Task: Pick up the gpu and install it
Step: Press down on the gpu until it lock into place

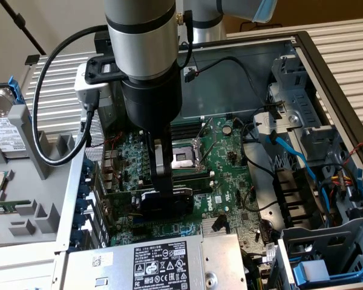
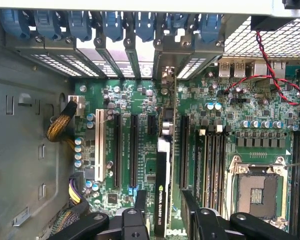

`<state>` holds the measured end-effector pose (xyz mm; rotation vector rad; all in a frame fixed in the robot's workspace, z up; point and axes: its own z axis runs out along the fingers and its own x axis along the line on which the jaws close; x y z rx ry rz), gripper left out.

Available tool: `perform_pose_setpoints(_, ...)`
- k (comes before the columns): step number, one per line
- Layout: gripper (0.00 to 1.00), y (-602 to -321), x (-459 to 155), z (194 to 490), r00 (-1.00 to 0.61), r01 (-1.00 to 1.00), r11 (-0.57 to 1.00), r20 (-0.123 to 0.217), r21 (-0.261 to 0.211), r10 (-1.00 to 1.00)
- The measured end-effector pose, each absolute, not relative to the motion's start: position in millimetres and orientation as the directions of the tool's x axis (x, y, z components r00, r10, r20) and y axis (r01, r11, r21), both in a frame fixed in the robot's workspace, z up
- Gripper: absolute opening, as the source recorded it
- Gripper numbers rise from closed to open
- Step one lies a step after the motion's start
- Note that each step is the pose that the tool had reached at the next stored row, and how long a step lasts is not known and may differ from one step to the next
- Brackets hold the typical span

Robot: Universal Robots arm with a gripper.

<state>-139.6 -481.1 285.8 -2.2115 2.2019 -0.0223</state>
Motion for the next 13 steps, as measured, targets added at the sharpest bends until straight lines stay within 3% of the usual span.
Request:
perform_pose_setpoints(2, 0.41, -481.1, -139.6, 285.8, 0.004, -1.000, -0.004, -0.005, -0.025, -1.000)
perform_pose_setpoints(5, 0.32, -481.1, -139.6, 285.8, 0.004, -1.000, -0.004, -0.005, -0.025, -1.000)
perform_pose_setpoints(9, 0.11, -481.1, -139.6, 285.8, 0.004, -1.000, -0.004, -0.005, -0.025, -1.000)
perform_pose_setpoints(13, 0.11, -481.1, -139.6, 285.8, 0.004, -1.000, -0.004, -0.005, -0.025, -1.000)
